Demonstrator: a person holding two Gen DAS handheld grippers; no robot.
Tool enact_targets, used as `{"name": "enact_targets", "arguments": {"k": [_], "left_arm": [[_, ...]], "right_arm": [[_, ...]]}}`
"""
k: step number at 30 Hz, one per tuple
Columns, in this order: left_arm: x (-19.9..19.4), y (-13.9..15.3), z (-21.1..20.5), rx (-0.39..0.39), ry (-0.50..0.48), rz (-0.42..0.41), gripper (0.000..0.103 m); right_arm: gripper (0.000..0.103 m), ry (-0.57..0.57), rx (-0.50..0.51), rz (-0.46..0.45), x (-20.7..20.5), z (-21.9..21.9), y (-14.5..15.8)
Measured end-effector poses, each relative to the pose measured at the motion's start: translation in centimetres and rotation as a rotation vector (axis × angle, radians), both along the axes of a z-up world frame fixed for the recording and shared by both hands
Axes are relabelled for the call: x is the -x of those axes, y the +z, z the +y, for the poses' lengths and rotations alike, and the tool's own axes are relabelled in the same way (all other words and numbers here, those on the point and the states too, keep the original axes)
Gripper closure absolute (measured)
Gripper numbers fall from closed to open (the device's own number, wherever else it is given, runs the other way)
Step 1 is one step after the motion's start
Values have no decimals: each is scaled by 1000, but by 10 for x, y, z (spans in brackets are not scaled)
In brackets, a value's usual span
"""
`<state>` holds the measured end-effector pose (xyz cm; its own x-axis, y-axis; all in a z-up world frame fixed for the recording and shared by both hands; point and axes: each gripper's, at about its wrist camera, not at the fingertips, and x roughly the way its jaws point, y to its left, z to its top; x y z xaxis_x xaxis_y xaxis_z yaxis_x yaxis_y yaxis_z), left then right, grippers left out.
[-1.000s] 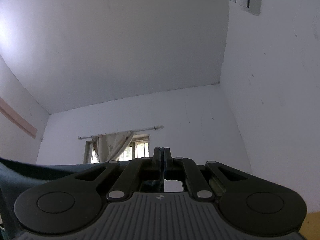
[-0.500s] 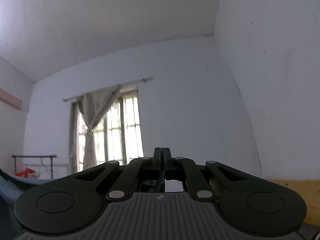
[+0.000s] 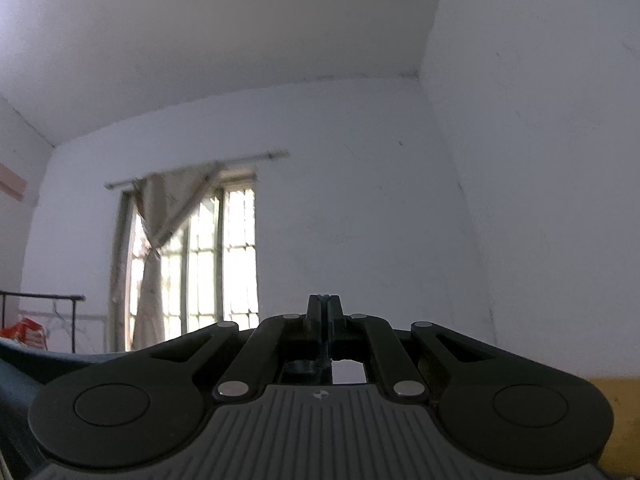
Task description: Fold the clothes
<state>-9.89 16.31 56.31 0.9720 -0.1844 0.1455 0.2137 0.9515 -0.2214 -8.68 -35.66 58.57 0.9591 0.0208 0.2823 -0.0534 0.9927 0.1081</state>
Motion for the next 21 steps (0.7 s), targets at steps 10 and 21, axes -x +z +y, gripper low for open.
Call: {"name": "enact_targets", "arguments": {"k": [10, 21], "left_arm": [[78, -109, 5, 16, -158, 187, 103], [179, -64, -13, 27, -350, -19, 103]], "right_arm": [[101, 47, 12, 209, 55, -53, -116], [100, 12, -72, 94, 94, -85, -67]]}}
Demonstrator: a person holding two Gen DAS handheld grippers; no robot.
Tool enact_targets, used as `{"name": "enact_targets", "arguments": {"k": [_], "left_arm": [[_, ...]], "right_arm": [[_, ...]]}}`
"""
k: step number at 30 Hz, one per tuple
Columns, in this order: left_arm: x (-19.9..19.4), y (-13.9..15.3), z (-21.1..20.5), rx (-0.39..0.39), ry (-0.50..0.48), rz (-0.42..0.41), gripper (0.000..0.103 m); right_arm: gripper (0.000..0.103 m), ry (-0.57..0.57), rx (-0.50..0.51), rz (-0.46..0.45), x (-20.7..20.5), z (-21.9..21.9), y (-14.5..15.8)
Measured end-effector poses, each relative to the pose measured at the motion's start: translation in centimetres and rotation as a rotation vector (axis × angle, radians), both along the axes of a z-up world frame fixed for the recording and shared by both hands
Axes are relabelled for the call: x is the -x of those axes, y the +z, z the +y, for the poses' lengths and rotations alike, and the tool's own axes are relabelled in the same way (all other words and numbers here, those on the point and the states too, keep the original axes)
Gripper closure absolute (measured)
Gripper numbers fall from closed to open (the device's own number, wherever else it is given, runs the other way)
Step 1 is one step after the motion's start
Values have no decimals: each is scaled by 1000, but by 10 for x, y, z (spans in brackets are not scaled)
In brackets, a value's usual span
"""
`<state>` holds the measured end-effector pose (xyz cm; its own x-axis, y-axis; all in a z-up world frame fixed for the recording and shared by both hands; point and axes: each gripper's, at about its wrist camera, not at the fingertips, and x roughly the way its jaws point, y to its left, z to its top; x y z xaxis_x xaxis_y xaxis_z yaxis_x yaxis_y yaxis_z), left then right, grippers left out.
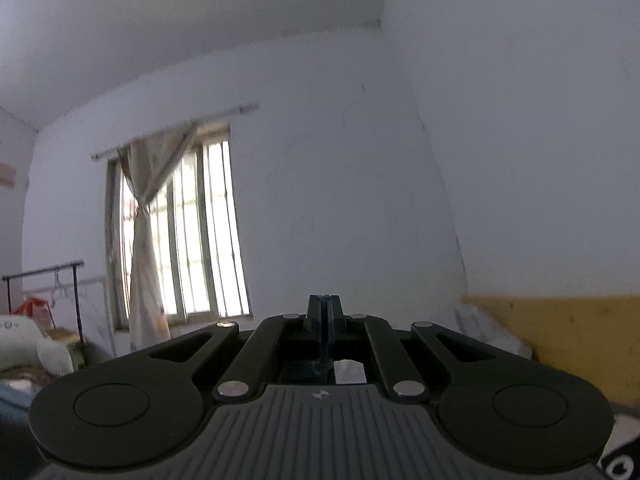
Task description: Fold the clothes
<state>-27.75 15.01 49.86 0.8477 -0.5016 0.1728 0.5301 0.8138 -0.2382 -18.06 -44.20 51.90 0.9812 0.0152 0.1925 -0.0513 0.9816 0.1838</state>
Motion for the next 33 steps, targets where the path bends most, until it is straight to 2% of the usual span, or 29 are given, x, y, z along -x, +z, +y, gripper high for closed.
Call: {"name": "enact_targets", "arguments": {"k": [7, 9, 12, 18, 20, 22, 26, 30, 33], "left_arm": [[22, 37, 8, 30, -26, -114, 103], [16, 31, 5, 17, -25, -87, 103], [-9, 9, 6, 2, -11, -2, 103], [-91, -55, 29, -30, 120, 230, 103], [-114, -70, 43, -27, 173, 274, 103], [-140, -86, 56, -35, 237, 298, 103], [-178, -111, 67, -80, 334, 294, 103], [-211, -143, 61, -111, 384, 312, 103], [-231, -169, 49, -144, 401, 361, 102]], "right_arm": [[100, -8, -11, -167, 27, 2, 50], [100, -15, 1, -157, 17, 7, 56], [100, -12, 28, -85, -16, 19, 52], [100, 1, 100, 115, -104, 64, 4], [100, 9, 103, 151, -129, 83, -13], [100, 8, 119, 184, -149, 102, -29], [100, -1, 176, 248, -188, 145, -62], [100, -23, 238, 318, -226, 193, -100], [100, -4, 242, 374, -243, 219, -137]]}}
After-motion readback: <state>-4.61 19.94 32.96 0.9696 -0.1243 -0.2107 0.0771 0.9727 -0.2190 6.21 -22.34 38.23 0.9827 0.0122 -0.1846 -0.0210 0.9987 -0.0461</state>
